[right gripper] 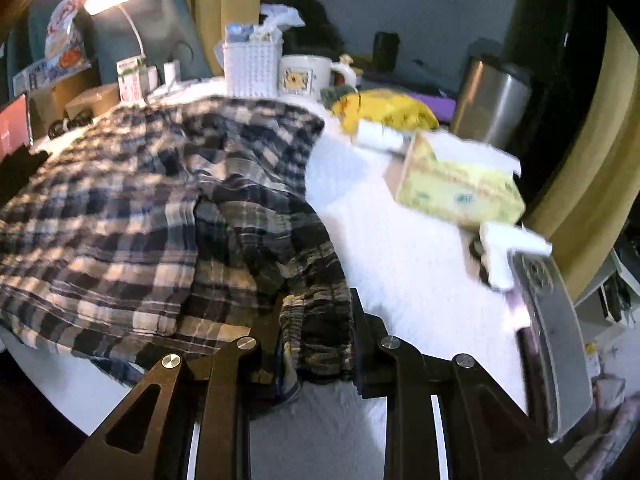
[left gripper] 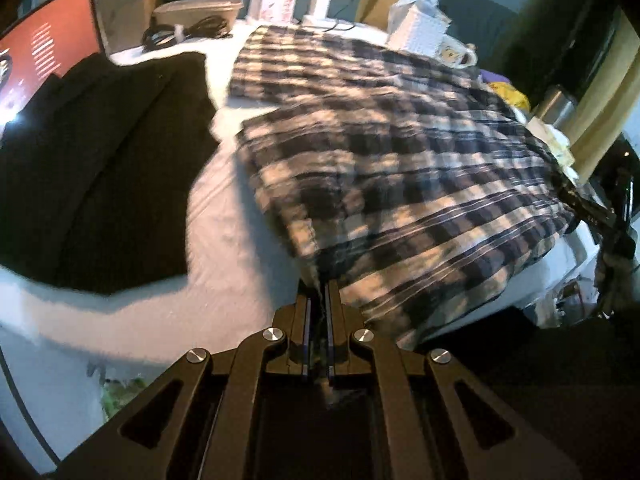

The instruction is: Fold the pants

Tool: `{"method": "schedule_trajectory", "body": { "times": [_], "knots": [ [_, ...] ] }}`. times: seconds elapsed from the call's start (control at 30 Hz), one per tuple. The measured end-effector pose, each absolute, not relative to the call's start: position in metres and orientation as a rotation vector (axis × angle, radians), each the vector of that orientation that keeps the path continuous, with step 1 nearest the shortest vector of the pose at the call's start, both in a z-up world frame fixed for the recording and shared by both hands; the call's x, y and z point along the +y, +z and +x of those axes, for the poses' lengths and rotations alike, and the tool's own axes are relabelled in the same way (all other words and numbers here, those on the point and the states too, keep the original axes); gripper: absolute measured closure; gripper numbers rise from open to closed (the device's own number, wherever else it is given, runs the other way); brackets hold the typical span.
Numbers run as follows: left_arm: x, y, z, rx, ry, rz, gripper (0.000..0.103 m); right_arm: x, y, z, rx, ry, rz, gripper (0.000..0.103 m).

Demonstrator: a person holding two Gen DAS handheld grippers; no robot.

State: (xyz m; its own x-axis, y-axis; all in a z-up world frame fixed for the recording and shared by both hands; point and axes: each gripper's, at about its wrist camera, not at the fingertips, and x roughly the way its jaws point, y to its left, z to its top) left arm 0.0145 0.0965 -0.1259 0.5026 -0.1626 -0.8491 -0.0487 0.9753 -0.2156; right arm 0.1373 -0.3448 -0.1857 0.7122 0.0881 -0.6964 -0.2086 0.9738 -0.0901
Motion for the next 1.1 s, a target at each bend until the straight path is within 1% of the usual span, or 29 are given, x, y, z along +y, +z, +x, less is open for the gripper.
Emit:
{"method": "schedule_trajectory", "body": {
  "times": [0.1, 0.2, 0.23, 0.27, 0.3, 0.33, 0.37, 0.4, 0.63, 0.73, 0.83, 0.87, 0.9, 0.93, 1.0, 1.03, 1.07, 1.1],
  "knots": [
    [0.11, -0.124, 0.013, 1.046, -0.044, -0.235, 0.098, -0.348, -0.194, 0.134, 0.765, 0.155, -0.164, 0.078],
    [0.118, -0.107, 0.016, 0.982, -0.024, -0.207, 0.098, -0.35, -0.191, 0.131, 0.76, 0.158, -0.162, 0.077],
    [0.12, -0.102, 0.019, 0.961, -0.018, -0.193, 0.097, -0.352, -0.19, 0.131, 0.764, 0.16, -0.152, 0.07],
    [0.122, -0.097, 0.024, 0.931, -0.012, -0.18, 0.092, -0.354, -0.187, 0.13, 0.762, 0.155, -0.141, 0.065],
    [0.124, -0.093, 0.031, 0.905, -0.009, -0.17, 0.071, -0.357, -0.183, 0.129, 0.75, 0.143, -0.136, 0.053],
    [0.126, -0.091, 0.04, 0.882, -0.007, -0.165, 0.056, -0.36, -0.179, 0.128, 0.737, 0.137, -0.128, 0.045],
    [0.129, -0.09, 0.051, 0.859, -0.001, -0.169, 0.035, -0.362, -0.173, 0.126, 0.717, 0.14, -0.113, 0.044],
    [0.132, -0.09, 0.063, 0.837, -0.01, -0.179, 0.033, -0.365, -0.167, 0.126, 0.7, 0.149, -0.096, 0.044],
    [0.14, -0.114, 0.137, 0.895, -0.019, -0.158, 0.034, -0.364, -0.137, 0.143, 0.637, 0.169, -0.095, 0.043],
    [0.143, -0.128, 0.144, 0.947, -0.031, -0.171, 0.034, -0.362, -0.13, 0.156, 0.637, 0.169, -0.119, 0.043],
    [0.129, -0.132, 0.137, 0.943, -0.054, -0.134, 0.034, -0.359, -0.13, 0.17, 0.652, 0.165, -0.146, 0.043],
    [0.122, -0.133, 0.133, 0.945, -0.074, -0.116, 0.038, -0.357, -0.131, 0.175, 0.66, 0.166, -0.153, 0.043],
    [0.115, -0.134, 0.13, 0.947, -0.091, -0.102, 0.049, -0.355, -0.133, 0.18, 0.668, 0.168, -0.158, 0.043],
    [0.111, -0.134, 0.126, 0.945, -0.093, -0.084, 0.052, -0.353, -0.134, 0.185, 0.674, 0.174, -0.161, 0.043],
    [0.099, -0.134, 0.118, 0.943, -0.106, -0.061, 0.075, -0.346, -0.138, 0.194, 0.685, 0.191, -0.165, 0.043],
    [0.095, -0.134, 0.115, 0.937, -0.101, -0.051, 0.081, -0.342, -0.14, 0.198, 0.69, 0.2, -0.168, 0.043],
    [0.092, -0.133, 0.112, 0.929, -0.088, -0.036, 0.09, -0.338, -0.141, 0.203, 0.694, 0.211, -0.171, 0.043],
    [0.089, -0.132, 0.11, 0.915, -0.072, -0.023, 0.093, -0.334, -0.143, 0.206, 0.697, 0.221, -0.172, 0.043]
  ]
}}
